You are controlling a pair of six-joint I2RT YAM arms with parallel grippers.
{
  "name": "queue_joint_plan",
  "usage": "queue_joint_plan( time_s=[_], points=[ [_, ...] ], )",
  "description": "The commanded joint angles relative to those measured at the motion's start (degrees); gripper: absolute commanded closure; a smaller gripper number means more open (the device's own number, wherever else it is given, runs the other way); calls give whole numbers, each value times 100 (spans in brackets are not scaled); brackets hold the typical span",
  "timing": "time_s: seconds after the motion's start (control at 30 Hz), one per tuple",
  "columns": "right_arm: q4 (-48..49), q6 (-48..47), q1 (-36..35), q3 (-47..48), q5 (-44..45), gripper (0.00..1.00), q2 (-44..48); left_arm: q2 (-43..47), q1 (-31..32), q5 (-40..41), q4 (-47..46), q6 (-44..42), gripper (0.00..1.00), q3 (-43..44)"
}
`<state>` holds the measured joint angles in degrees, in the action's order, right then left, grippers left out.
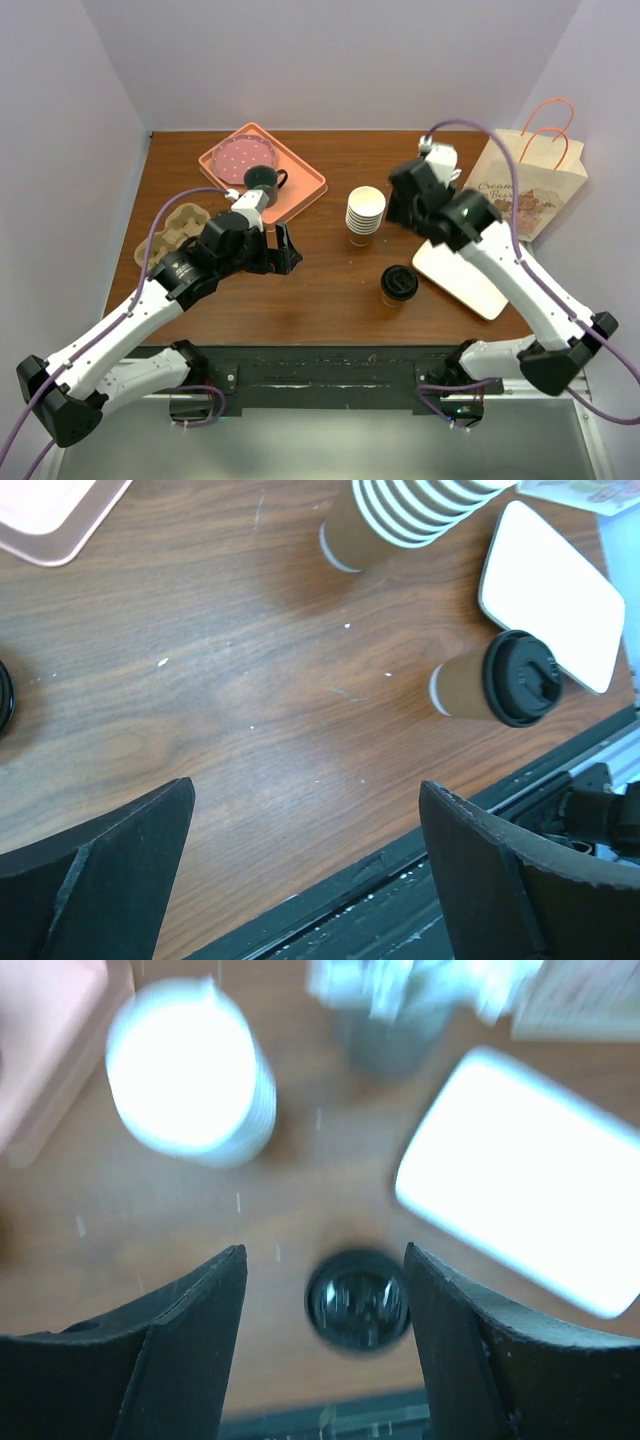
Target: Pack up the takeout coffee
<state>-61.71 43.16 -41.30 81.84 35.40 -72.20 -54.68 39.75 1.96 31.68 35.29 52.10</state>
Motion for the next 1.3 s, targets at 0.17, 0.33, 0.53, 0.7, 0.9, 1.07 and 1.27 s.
queue_joint_plan(
  time_s=[0.17, 0.33, 0.53, 0.7, 0.9, 1.07, 1.27],
  points=[
    [388, -2276, 2660, 2326, 31, 37, -1111, 483, -28, 7, 602, 216, 0, 345],
    [695, -2874, 3759, 2916, -454, 37, -1673, 502, -37, -397, 901, 75, 0, 547],
    [608, -3313, 4428, 3487, -1105, 36, -2437, 317, -28, -388, 1173, 180, 1, 889],
    [758, -3577, 4508, 3785, -1666, 37, -2999, 229, -28, -249, 1209, -65, 2, 1057],
    [555, -3762, 4595, 4296, -1474, 38, -3519, 185, -28, -213, 1112, -57, 2, 934],
    [512, -3771, 4754, 4357, -1440, 33, -3678, 378, -37, -213, 884, 13, 5, 627],
    [494, -3859, 4780, 4366, -1491, 34, -3792, 466, -28, 42, 699, -83, 5, 609]
  ],
)
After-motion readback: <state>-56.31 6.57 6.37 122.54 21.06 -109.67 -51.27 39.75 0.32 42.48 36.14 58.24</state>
